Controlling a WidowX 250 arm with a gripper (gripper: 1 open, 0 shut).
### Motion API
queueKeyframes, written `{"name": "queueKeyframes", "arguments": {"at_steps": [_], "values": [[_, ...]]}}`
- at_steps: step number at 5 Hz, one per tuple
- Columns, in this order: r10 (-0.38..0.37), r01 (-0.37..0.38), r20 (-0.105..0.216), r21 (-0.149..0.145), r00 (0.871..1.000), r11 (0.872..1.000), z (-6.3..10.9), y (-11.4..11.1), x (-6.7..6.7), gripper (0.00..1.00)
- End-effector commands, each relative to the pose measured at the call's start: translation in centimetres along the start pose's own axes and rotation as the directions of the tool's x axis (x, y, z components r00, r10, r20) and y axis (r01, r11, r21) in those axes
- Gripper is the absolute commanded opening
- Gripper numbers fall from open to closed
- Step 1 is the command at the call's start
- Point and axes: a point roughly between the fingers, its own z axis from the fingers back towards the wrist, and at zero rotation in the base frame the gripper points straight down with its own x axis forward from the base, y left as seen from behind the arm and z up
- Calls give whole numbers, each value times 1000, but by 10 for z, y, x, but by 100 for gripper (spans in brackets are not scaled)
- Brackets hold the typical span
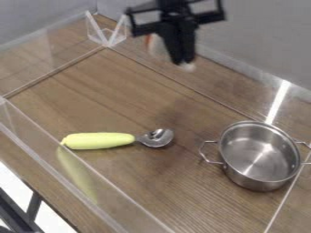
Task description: Put mushroom into the silver pot
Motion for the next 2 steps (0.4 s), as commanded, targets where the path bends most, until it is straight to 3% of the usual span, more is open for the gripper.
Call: {"name": "queueKeyframes", "arguments": {"at_steps": [1, 2], "values": [[-3, 3, 33, -25, 999, 1000, 7, -27, -28, 0], [-112, 112, -6, -19, 994, 994, 0, -45, -57, 0]]}}
